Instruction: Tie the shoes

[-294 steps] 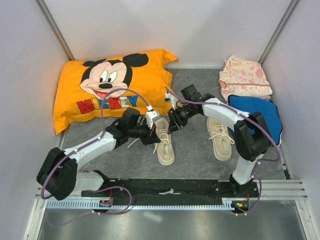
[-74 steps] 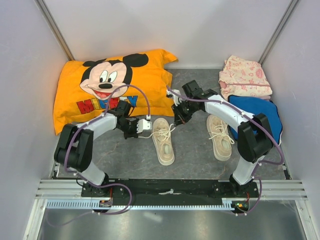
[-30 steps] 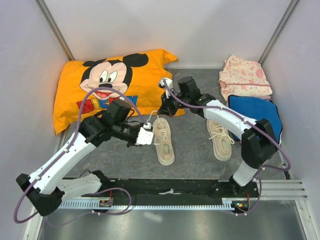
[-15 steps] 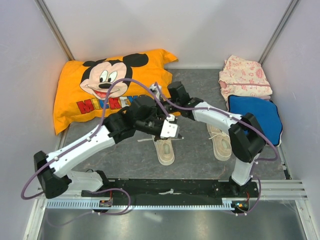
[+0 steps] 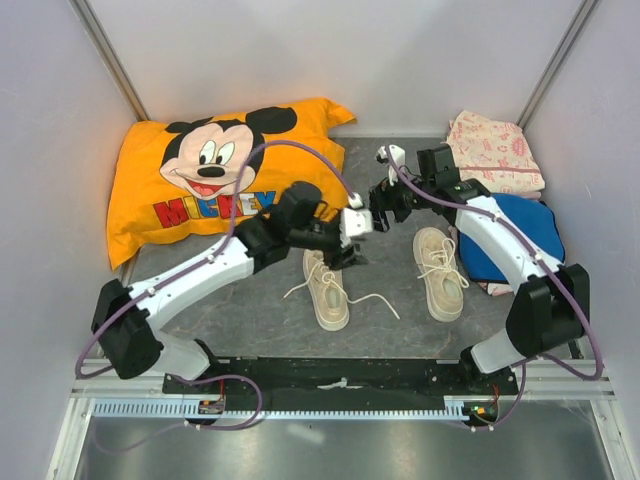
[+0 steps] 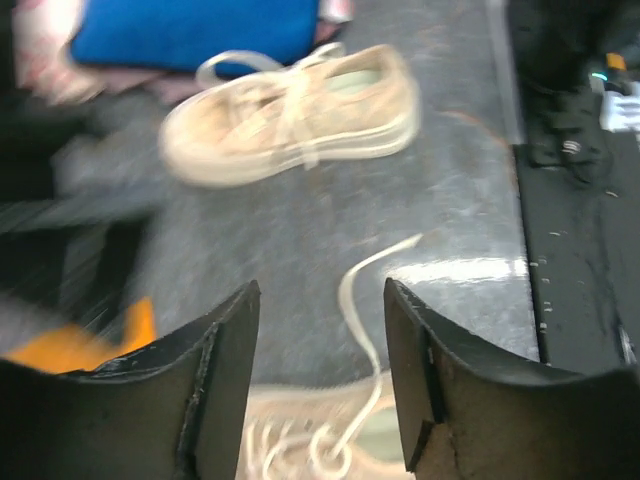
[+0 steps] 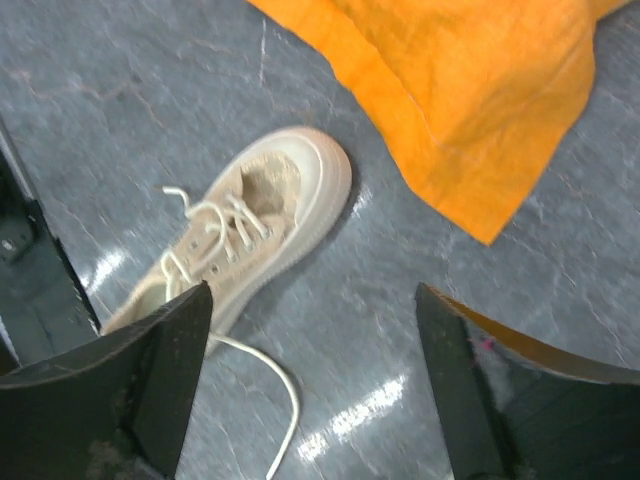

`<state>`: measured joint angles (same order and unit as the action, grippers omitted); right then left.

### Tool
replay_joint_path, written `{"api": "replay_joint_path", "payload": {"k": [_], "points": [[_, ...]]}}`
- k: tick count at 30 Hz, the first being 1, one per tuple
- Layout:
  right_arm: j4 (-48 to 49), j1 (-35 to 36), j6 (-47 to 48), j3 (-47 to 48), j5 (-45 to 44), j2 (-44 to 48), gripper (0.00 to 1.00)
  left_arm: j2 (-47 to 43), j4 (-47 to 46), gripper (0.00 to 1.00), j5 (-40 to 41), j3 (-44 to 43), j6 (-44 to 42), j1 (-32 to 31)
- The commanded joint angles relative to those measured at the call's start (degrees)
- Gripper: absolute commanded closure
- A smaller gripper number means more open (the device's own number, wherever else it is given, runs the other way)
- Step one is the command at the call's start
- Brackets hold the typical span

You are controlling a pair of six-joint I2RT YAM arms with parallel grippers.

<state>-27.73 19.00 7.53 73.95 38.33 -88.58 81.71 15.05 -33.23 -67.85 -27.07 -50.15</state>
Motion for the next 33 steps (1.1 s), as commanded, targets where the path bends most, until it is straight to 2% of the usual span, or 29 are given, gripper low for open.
{"api": "replay_joint_path", "payload": {"k": [1, 3, 4, 6, 8, 9, 10, 11, 12, 13, 14, 19, 23, 29, 33], "points": [[-3.3, 0.1, 6.2, -2.8, -4.1, 5.5, 0.03, -7.3, -0.4, 0.39, 7.2, 0.6, 11.1, 9.4], [-2.0, 0.1, 5.7, -3.6, -4.7, 8.4, 0.02, -10.7, -0.6, 0.39, 19.0, 2.5, 16.9, 12.4], [2.5, 0.0, 2.3, -4.7, -6.0, 9.4, 0.02, -11.7, -0.4, 0.37, 22.7, 3.2, 17.7, 13.1], [7.5, 0.1, -2.4, -8.0, -7.1, 11.5, 0.02, -13.7, 1.1, 0.39, 22.5, 6.1, 15.0, 16.2], [8.0, 0.1, 1.2, -9.1, -2.6, 10.7, 0.02, -16.2, 4.2, 0.41, 20.2, 8.9, 11.8, 17.6], [6.6, 0.0, 3.7, -8.8, 0.1, 9.8, 0.02, -16.8, 5.3, 0.41, 19.7, 9.4, 11.3, 18.5], [0.5, 0.0, 7.3, -8.1, 3.0, 8.8, 0.02, -17.6, 6.6, 0.41, 19.3, 10.0, 10.8, 18.9], [-2.6, 0.1, 14.0, -7.2, 7.9, 6.9, 0.02, -18.1, 8.0, 0.41, 16.8, 11.3, 8.6, 19.3], [-8.1, 0.9, 18.5, -7.3, 8.3, 6.2, 0.02, -18.7, 10.0, 0.41, 14.7, 12.3, 7.0, 20.4], [-9.4, 1.7, 22.0, -7.8, 7.0, 6.0, 0.02, -20.0, 10.8, 0.41, 12.4, 13.4, 5.7, 21.2], [-9.4, 2.6, 27.4, -11.2, 2.0, 7.4, 0.02, -20.5, 11.1, 0.41, 8.6, 15.8, 3.8, 22.0], [-3.3, 9.2, 34.0, -20.6, -8.9, 10.4, 0.02, -18.4, 11.9, 0.36, 6.0, 19.1, 3.5, 26.0], [-1.8, 12.8, 33.5, -23.2, -14.5, 8.0, 0.12, -13.4, 13.3, 0.37, 2.7, 18.0, 4.7, 28.7], [2.4, 17.8, 33.4, -28.2, -22.3, 6.3, 0.32, -9.3, 12.9, 0.36, 3.7, 17.5, 5.7, 29.1], [5.5, 19.8, 32.6, -29.2, -26.2, 4.2, 0.41, -6.9, 12.9, 0.37, 3.4, 16.4, 6.9, 29.6]]}}
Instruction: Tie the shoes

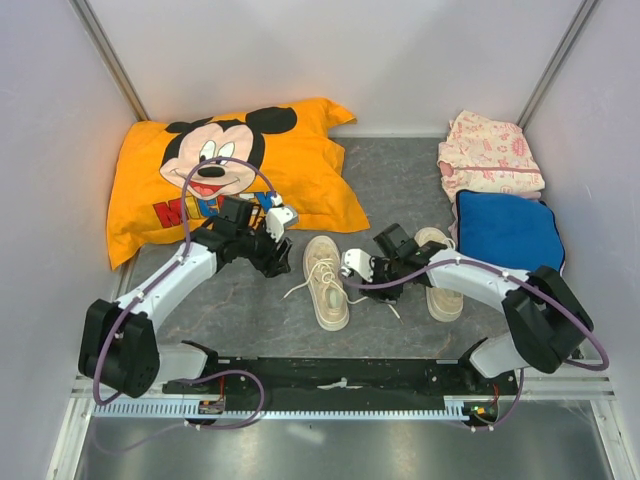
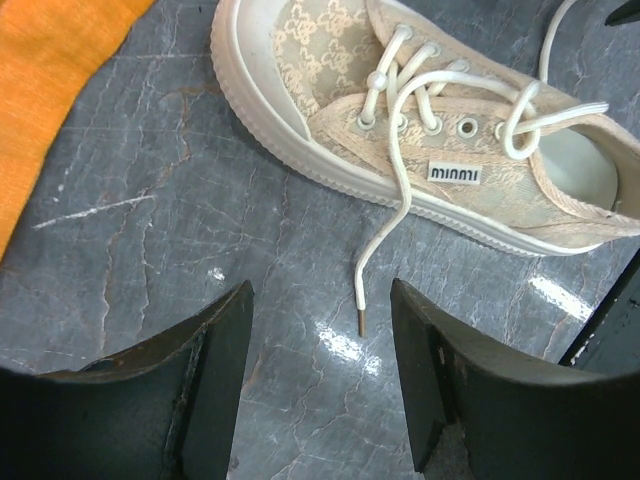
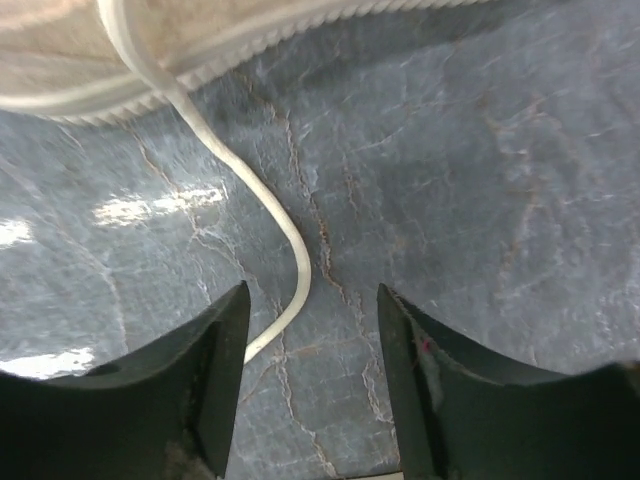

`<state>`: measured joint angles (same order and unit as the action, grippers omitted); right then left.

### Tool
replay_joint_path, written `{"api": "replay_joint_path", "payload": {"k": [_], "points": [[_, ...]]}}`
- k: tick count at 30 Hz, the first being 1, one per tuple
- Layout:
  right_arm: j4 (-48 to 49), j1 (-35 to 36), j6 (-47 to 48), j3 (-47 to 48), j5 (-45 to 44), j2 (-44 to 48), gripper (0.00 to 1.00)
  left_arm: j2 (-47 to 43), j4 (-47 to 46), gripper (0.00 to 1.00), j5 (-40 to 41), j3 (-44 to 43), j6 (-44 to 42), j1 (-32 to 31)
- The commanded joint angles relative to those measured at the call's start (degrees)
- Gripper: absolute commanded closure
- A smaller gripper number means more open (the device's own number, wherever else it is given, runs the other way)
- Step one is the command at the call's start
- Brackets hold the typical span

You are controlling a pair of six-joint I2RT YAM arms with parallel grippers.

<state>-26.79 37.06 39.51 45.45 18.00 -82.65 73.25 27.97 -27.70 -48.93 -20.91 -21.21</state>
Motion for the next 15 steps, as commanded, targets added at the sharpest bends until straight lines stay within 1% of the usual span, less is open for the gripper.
{"api": "replay_joint_path", "payload": {"k": [1, 4, 5, 6, 7, 8, 10, 11, 15], "points": [[4.5, 2.0, 0.3, -0.6, -6.2, -2.6, 0.42, 2.4, 0.2, 0.37, -2.1, -2.9, 0.8, 0.6], [5.0, 3.6, 0.1, -1.0, -8.0, -3.7, 0.48, 3.9, 1.2, 0.38, -3.0, -3.5, -0.1, 0.6], [5.0, 4.3, 0.0, -1.2, -8.8, -4.0, 0.54, 4.1, 1.6, 0.38, -4.2, -3.4, -1.1, 0.6], [5.0, 4.6, 0.0, -1.5, -9.4, -4.3, 0.57, 4.6, 3.7, 0.37, -6.2, -3.5, -3.0, 0.4], [4.9, 4.9, 0.1, -2.1, -9.7, -4.4, 0.62, 5.0, 4.3, 0.35, -7.7, -3.2, -6.2, -0.1], [4.8, 5.0, 0.0, -2.3, -10.0, -4.3, 0.75, 5.2, 4.2, 0.34, -7.2, -2.9, -7.0, -1.5], [4.0, 5.0, -0.2, -2.7, -10.3, -3.4, 0.93, 5.8, 3.6, 0.32, -6.8, -2.1, -9.4, -1.9], [3.8, 5.0, -0.4, -2.9, -10.5, -2.9, 1.00, 6.4, 2.9, 0.32, -6.6, -1.7, -9.9, -1.9], [2.9, 5.0, -2.0, -2.7, -10.9, -0.3, 1.00, 8.3, 0.3, 0.31, -7.4, -1.0, -14.6, -2.3]]}}
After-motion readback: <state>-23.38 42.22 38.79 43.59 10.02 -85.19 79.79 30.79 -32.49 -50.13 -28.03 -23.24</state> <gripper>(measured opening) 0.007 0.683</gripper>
